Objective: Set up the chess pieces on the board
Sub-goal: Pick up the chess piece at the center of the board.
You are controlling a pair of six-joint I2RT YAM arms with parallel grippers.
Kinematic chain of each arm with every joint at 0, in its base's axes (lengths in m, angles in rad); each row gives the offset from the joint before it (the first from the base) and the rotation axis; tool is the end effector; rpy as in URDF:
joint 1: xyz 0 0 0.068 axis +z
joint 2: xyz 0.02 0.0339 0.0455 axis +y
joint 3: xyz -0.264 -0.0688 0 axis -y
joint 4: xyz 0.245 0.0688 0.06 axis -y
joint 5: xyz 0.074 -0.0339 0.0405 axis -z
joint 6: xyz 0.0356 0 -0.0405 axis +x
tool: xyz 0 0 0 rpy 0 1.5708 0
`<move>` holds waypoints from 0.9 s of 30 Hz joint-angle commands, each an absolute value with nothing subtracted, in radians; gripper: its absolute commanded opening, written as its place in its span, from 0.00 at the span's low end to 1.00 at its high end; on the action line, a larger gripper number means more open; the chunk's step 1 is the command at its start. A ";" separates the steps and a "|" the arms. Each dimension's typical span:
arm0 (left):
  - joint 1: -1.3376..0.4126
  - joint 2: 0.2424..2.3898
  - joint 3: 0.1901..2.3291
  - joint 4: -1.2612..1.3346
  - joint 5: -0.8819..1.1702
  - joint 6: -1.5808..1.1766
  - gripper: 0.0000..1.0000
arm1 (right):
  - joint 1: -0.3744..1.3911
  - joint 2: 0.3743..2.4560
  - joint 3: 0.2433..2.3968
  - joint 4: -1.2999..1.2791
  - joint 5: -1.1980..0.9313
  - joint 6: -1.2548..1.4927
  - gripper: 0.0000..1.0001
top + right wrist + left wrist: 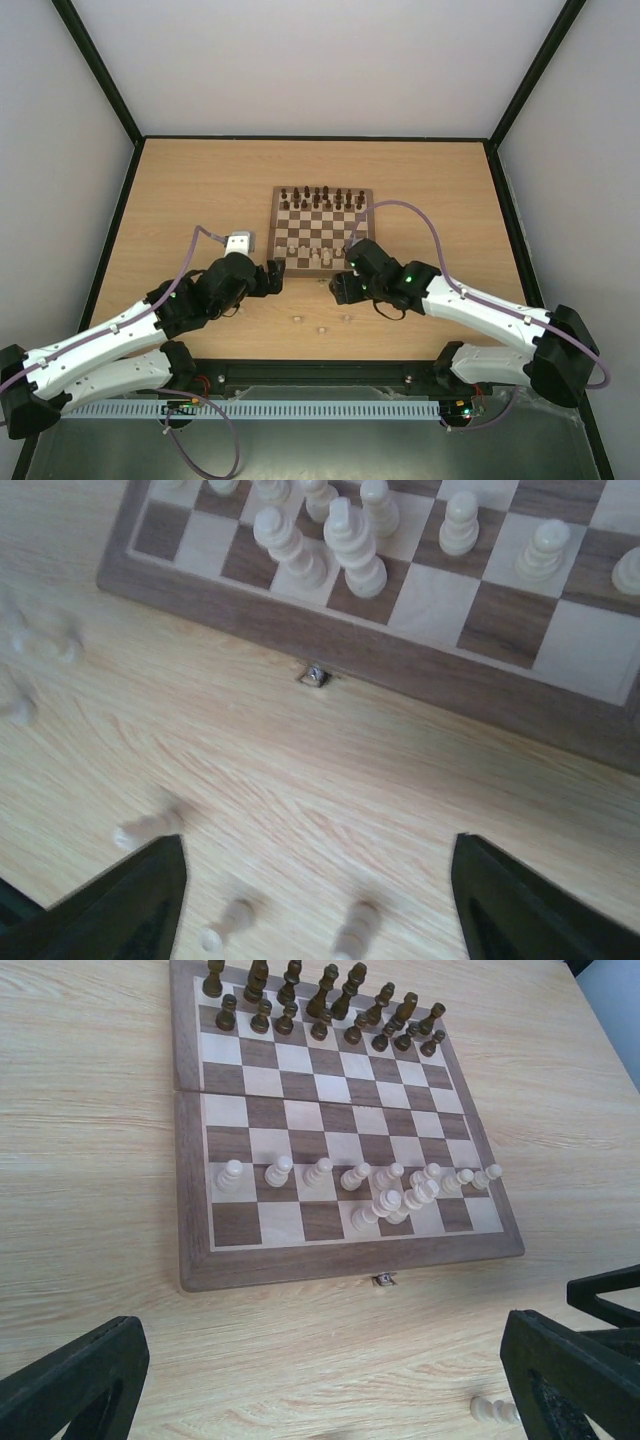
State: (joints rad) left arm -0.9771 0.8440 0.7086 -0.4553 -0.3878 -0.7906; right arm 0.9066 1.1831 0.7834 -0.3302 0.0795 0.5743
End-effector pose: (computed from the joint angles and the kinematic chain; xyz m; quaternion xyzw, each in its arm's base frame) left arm 0.1142 -0.1452 0.2776 -0.0097 0.8705 -0.2493 0.4243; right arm 0.1568 0.1958 0.2448 -0.1349 0.9023 0.2484 0.3255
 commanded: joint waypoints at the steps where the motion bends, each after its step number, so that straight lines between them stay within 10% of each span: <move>1: -0.982 0.832 0.690 -0.417 -0.364 -0.795 0.99 | 0.943 1.140 0.726 -0.420 0.157 0.672 0.67; 27: -0.982 0.852 0.634 -0.380 -0.385 -0.798 0.99 | 1.193 1.240 0.759 -0.558 0.368 0.855 0.43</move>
